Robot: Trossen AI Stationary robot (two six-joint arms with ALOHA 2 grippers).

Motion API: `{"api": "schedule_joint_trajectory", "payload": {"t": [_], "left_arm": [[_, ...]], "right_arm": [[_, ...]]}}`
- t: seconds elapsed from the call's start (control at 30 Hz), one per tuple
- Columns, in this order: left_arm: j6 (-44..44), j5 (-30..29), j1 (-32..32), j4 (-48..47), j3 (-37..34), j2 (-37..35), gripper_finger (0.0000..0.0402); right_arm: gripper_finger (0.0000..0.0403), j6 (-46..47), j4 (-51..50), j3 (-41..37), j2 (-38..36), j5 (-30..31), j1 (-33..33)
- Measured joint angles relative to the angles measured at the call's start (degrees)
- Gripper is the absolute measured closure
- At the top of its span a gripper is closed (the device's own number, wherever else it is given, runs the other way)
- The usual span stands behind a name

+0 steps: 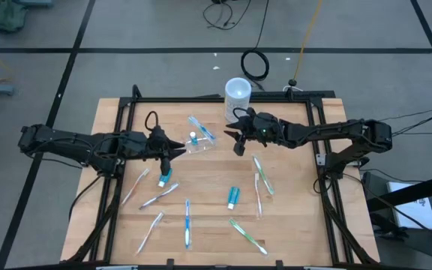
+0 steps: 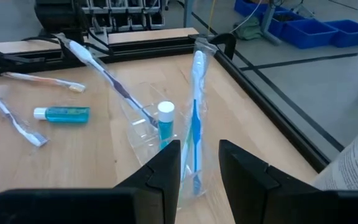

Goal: Pick & Place toothbrushing station
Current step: Put the left blue mouthwash into the transparent organizer

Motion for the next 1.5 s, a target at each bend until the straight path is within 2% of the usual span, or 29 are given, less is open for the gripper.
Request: {"api": "schedule_joint_trajectory", "payload": {"t": [0.23, 0.4, 0.5, 0.67, 0.8, 1.0, 1.1, 1.2, 1.3, 1.5], "left_arm": [[1.65, 4.02, -0.71, -0.02, 0.0, 0.0, 0.0295], [3.79, 3.55, -4.39, 0.42, 0.0, 0.0, 0.0295], [3.09, -0.17, -9.07, 0.16, 0.01, 2.6, 0.0295], [1.98, -15.18, -19.06, -0.28, -0.19, 10.99, 0.0295], [3.58, -16.36, -21.54, -4.44, 3.56, 16.45, 0.0295], [-8.52, -14.62, -24.56, -17.91, 11.6, 18.91, 0.0295], [-11.36, -17.26, -25.2, -19.14, 13.15, 20.01, 0.0295], [-15.18, -13.16, -25.16, -20.54, 13.12, 20.52, 0.0295], [-24.9, -7.58, -24.78, -23.76, 13.18, 21.98, 0.0295], [-50.76, -2.1, -24.79, -41.24, 13.09, 25.26, 0.0295]], "right_arm": [[0.0303, 0.4, -0.03, 0.02, 0.0, 0.0, 0.05], [0.0303, 0.4, -0.06, 0.0, 0.0, 0.0, 0.09], [0.0303, 0.42, -0.06, 0.01, 0.0, 0.0, 0.09], [0.0303, 0.42, -0.19, 0.02, 0.0, -0.04, 0.09], [0.0303, 0.69, -0.67, 0.0, 0.0, -0.11, 0.11], [0.0303, 3.44, -1.36, 0.0, 0.0, -0.15, 0.11], [0.0303, 3.44, -1.45, 0.0, 0.0, -0.13, 0.11], [0.0303, 3.44, -1.78, 0.0, 0.0, -0.15, 0.11], [0.0303, 3.46, -2.12, 0.0, 0.0, -0.15, 0.11], [0.0303, 3.44, -1.77, 0.0, 0.0, -0.15, 0.11]]}}
